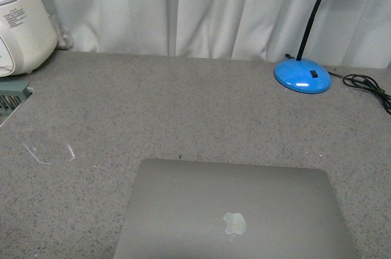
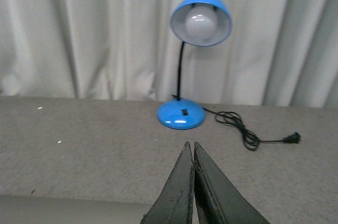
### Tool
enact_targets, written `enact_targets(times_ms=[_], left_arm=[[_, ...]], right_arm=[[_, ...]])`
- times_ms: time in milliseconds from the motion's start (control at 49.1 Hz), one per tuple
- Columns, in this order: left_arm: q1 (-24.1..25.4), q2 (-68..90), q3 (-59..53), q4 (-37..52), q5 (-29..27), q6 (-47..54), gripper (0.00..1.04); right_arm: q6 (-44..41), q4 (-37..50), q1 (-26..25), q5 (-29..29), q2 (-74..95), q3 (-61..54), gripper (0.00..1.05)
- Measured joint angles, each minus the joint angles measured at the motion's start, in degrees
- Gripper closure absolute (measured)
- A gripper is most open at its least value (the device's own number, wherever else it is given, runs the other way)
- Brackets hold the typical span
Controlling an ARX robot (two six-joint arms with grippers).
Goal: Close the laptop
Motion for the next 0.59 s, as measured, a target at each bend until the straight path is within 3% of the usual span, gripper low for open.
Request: enact_targets(times_ms=[102,183,326,590], left_arm=[[0.02,-1.53,0.00,-1.49,0.07,0.02,1.01],[0.02,-2.84,0.00,-2.84,0.04,0.02,1.01],[0.02,-11.61,0.02,-12.70,0.17,0.07,1.01],[0.02,-12.87,0.02,-13.20,0.17,0.07,1.01]], right_arm=[[0.02,-2.25,-4.09,-2.54,-2.32,0.04,1.03],[0.04,-11.02,-4.85,-2.67,-9.62,0.09,1.03],[0.04,-11.10,-4.83,-2.91,-11.06,0.11,1.03],[0.07,-11.32,-4.85,-2.89,-11.06,0.09,1.03]])
